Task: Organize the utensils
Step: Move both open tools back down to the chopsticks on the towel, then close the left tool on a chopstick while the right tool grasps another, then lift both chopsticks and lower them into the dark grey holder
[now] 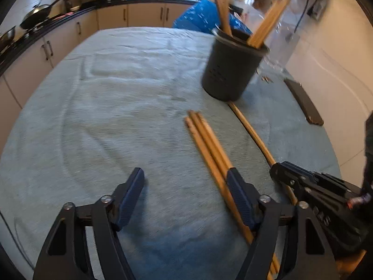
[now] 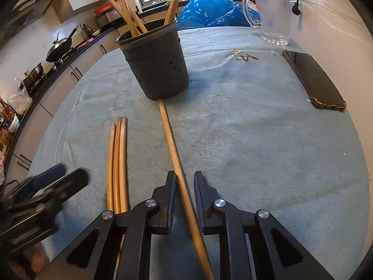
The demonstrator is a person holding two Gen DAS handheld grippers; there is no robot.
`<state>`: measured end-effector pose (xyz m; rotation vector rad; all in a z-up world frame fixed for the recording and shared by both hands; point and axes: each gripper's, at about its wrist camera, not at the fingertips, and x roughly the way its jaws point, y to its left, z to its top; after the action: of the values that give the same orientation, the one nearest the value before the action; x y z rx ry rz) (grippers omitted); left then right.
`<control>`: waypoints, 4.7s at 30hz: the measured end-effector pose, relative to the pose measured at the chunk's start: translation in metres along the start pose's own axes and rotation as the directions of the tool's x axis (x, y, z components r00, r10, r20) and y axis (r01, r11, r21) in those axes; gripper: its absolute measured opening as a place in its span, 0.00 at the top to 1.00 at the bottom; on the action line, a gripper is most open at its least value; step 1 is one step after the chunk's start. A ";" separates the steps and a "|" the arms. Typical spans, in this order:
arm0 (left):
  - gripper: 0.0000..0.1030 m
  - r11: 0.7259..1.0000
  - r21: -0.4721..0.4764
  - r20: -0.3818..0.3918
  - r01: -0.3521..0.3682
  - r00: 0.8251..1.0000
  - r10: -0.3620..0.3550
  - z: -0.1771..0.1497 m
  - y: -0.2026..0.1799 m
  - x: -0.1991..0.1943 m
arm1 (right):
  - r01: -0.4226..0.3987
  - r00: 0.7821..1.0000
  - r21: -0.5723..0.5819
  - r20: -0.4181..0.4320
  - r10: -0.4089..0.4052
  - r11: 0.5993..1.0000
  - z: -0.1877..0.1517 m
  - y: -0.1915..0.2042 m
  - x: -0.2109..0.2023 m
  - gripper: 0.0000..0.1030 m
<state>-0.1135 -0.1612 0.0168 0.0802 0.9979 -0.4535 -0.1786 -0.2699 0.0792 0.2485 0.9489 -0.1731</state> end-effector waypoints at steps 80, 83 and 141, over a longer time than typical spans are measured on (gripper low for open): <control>0.94 0.995 0.060 0.270 0.077 0.958 -0.090 0.019 0.042 -0.139 | -0.008 0.975 -0.090 0.222 0.028 0.996 0.027 0.030 -0.118 0.93; 0.94 0.995 0.066 0.301 0.080 0.949 -0.096 0.012 0.040 -0.154 | -0.024 0.960 -0.091 0.277 0.048 0.996 0.019 0.031 -0.141 0.93; 0.94 0.986 0.097 0.535 0.138 0.827 -0.169 0.239 -0.025 -0.108 | -0.048 0.684 0.109 0.728 -0.046 0.993 0.225 0.017 -0.079 0.93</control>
<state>0.0159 -0.2125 0.2402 -0.0805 0.4288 -0.6105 -0.0441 -0.3149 0.2717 0.2592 0.1256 -0.3023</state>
